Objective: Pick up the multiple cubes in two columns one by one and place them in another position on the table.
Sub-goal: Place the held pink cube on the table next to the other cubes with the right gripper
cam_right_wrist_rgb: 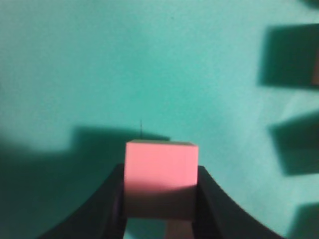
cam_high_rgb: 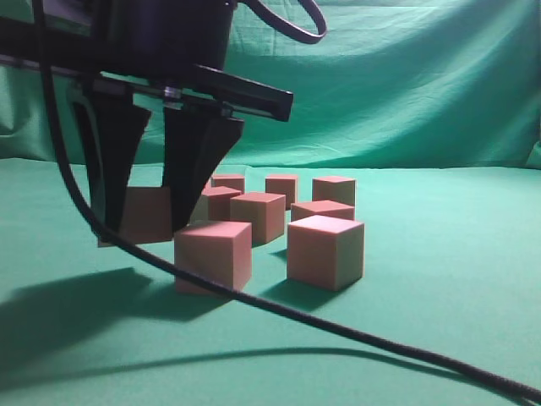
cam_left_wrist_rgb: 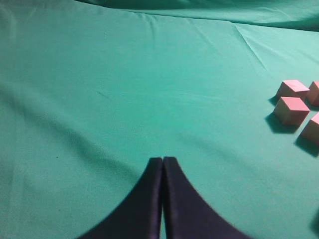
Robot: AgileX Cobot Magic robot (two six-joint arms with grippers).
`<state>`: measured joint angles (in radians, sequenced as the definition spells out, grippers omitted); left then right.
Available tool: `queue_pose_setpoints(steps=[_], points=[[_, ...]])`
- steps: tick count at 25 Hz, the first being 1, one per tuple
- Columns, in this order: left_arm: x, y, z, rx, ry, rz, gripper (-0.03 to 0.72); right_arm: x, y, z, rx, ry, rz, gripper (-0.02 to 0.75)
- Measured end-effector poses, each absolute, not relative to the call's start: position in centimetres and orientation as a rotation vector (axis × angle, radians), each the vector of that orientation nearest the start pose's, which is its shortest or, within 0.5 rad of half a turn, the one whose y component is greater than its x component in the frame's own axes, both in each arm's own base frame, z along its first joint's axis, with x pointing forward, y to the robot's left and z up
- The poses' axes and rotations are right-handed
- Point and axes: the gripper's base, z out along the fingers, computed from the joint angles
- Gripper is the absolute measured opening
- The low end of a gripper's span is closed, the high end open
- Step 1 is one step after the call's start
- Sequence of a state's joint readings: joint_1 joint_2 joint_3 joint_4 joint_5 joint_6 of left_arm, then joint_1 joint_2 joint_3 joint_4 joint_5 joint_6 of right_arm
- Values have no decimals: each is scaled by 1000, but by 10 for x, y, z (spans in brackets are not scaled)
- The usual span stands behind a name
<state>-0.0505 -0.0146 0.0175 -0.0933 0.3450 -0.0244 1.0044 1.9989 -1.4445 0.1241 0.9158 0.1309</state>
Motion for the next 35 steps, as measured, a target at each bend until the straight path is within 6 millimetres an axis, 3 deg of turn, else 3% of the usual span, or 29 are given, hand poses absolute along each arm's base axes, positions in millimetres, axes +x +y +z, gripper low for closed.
queue_pose_setpoints(steps=[24, 30, 35], points=[[53, -6, 177, -34, 1832, -143, 0, 209, 348, 170, -1185, 2813, 281, 267], [53, -6, 177, -34, 1832, -143, 0, 210, 350, 171, -1187, 2791, 303, 454], [53, -6, 177, -34, 1832, -143, 0, 214, 356, 185, -1196, 2762, 318, 446]])
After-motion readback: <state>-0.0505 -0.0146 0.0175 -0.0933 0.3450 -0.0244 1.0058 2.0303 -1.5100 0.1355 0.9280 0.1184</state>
